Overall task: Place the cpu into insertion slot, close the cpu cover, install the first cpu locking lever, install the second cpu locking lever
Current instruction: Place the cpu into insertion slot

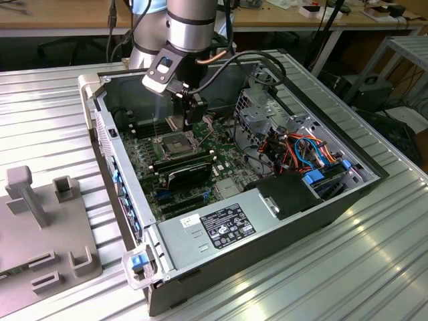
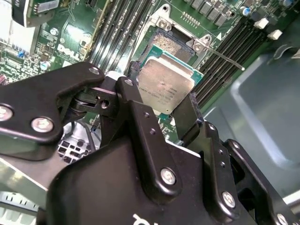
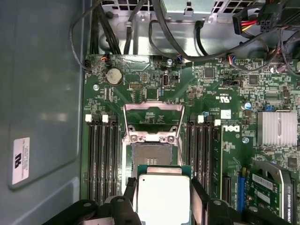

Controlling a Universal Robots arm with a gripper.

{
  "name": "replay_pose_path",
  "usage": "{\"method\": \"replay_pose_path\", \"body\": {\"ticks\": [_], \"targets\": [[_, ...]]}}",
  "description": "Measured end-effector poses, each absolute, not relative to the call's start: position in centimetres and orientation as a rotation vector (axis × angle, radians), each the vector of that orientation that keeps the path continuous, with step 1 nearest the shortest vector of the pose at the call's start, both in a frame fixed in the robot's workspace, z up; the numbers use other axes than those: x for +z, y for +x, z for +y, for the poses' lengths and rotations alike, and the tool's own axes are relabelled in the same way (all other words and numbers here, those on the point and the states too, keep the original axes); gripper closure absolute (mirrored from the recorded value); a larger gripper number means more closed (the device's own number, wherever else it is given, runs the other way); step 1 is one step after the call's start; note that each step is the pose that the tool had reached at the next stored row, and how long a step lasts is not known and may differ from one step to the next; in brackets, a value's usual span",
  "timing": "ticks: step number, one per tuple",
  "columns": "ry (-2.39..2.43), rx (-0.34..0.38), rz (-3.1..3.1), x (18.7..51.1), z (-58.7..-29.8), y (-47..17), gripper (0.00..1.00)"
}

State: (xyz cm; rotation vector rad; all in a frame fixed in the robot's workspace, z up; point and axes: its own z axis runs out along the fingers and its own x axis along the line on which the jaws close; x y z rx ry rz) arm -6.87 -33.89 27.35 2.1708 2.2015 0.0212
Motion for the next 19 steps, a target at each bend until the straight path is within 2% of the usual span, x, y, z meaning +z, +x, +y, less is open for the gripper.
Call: {"method": "replay_pose_path", "body": {"ticks": [4, 19], "targets": [[2.171, 0.021, 2.201, 26.45, -33.8, -6.56, 0.46], [2.171, 0.022, 2.202, 26.21, -33.8, -6.55, 0.46]]}}
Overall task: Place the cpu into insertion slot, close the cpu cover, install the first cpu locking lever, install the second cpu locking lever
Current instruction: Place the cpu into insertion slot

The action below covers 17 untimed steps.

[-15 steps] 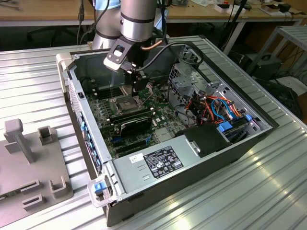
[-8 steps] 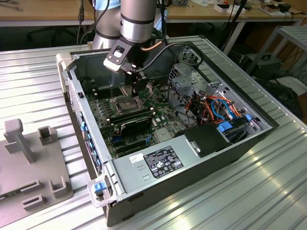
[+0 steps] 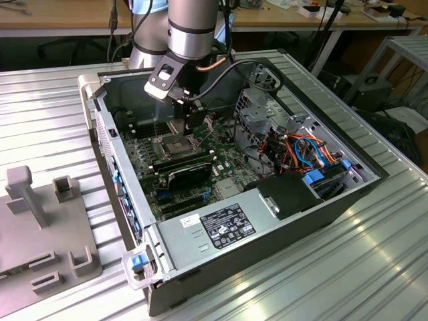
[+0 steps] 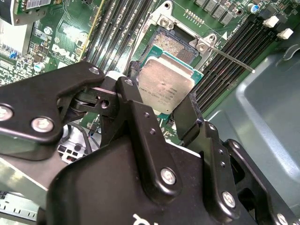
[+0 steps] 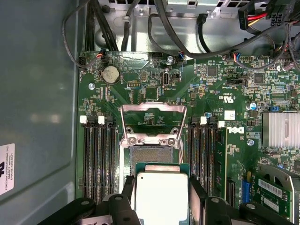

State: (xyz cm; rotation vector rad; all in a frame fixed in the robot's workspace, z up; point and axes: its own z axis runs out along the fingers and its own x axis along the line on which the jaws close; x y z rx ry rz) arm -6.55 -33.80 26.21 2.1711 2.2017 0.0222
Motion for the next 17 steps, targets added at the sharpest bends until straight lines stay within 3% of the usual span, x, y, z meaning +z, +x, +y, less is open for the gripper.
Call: {"method": "replay_pose_path", "body": {"ticks": [17], "targets": [[2.171, 0.021, 2.202, 22.4, -32.6, -6.5, 0.46]]}}
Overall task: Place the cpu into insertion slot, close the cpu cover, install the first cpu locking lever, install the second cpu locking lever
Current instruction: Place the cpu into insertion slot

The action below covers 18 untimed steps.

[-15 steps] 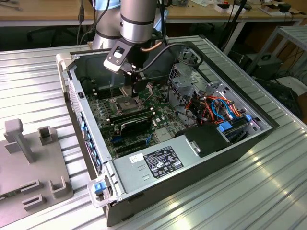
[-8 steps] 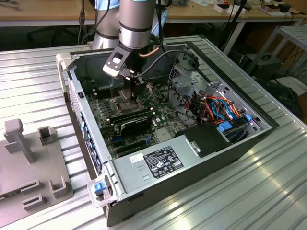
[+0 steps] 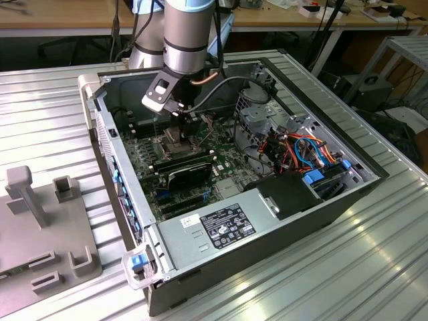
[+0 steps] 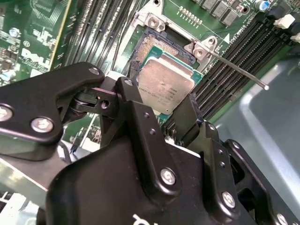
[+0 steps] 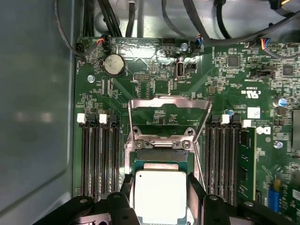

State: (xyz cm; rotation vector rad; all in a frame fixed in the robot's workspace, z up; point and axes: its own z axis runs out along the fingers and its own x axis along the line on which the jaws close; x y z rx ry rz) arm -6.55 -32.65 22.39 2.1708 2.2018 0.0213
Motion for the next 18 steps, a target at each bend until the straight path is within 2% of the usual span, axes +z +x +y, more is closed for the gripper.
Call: {"method": "replay_pose_path", "body": {"ticks": [6, 18], "targets": [[2.171, 0.021, 2.202, 21.0, -32.6, -6.6, 0.46], [2.165, 0.022, 2.208, 20.5, -33.0, -6.6, 0.46]]}}
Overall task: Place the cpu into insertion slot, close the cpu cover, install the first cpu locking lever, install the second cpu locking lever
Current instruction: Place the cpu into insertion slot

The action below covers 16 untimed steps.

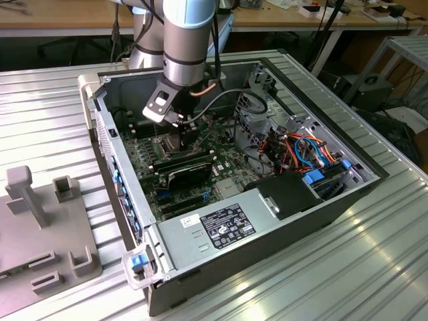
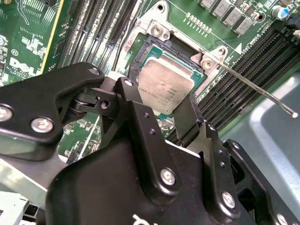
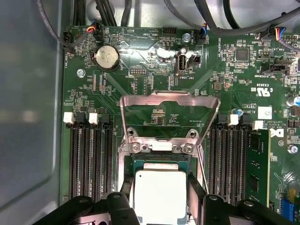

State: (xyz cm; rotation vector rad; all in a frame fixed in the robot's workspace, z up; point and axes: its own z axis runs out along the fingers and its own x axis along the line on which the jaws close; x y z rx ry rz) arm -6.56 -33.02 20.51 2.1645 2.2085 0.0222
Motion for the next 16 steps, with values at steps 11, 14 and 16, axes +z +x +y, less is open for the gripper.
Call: {"method": "replay_pose_path", "body": {"ticks": [11, 14, 16], "targets": [[2.165, 0.023, 2.209, 20.04, -33.02, -6.55, 0.46], [2.165, 0.023, 2.209, 20.03, -33.02, -6.55, 0.46], [2.165, 0.023, 2.209, 20.02, -33.02, -6.55, 0.46]]}}
